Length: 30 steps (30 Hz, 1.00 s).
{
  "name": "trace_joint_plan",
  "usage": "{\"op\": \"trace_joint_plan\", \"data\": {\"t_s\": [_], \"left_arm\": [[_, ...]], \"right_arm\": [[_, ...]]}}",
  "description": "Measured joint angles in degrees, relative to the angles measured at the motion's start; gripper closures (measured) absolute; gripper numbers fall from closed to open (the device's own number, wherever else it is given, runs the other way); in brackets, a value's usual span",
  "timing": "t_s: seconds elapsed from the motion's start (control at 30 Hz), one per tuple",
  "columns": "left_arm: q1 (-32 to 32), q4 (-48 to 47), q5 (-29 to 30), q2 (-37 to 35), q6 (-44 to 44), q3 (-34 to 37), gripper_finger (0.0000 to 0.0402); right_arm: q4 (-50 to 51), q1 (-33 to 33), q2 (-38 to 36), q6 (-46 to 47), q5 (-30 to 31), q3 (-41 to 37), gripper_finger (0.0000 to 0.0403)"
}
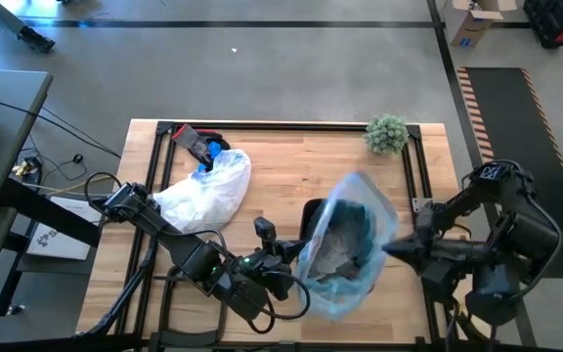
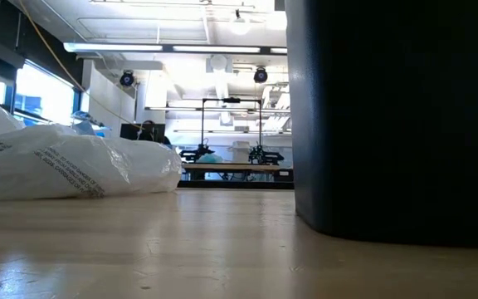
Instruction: Place trash/remove bag and relplace
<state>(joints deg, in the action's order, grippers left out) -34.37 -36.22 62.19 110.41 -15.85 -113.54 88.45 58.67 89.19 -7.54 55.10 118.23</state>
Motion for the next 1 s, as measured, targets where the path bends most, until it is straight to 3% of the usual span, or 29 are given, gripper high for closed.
{"op": "trace_joint_plan", "data": {"t_s": [0.1, 0.3, 0.5, 0.63, 0.7, 0.9, 1.0], "left_arm": [[-0.1, -0.1, 0.0, 0.0, 0.2, 0.0, 0.0402], [-0.2, -0.3, -0.1, 0.0, 0.2, 0.0, 0.0402], [-0.2, -0.5, -0.1, 0.0, 0.3, 0.0, 0.0402], [-0.2, -0.5, -0.1, 0.0, 0.5, 0.0, 0.0402], [-0.2, -0.6, -0.2, 0.0, 0.7, 0.0, 0.0402], [-0.2, -0.9, -1.9, 0.0, 0.8, 0.0, 0.0402], [-0.2, -1.0, -2.2, 0.0, 0.9, 0.0, 0.0402]], "right_arm": [[-4.8, -0.1, 0.1, -5.5, 6.3, 0.9, 0.0402], [-8.7, -0.1, 0.1, -4.2, 3.7, 1.1, 0.0389], [-6.0, -0.1, 0.1, 0.6, -4.7, 1.1, 0.0304], [1.8, -0.1, 0.0, 7.6, -5.6, 0.9, 0.0245], [0.6, 0.1, -0.7, 5.5, -4.9, 0.2, 0.0226], [1.5, 0.8, -1.1, 4.2, 2.9, 0.6, 0.0231], [1.4, 0.6, -1.5, 4.6, 3.3, 0.7, 0.0249]]}}
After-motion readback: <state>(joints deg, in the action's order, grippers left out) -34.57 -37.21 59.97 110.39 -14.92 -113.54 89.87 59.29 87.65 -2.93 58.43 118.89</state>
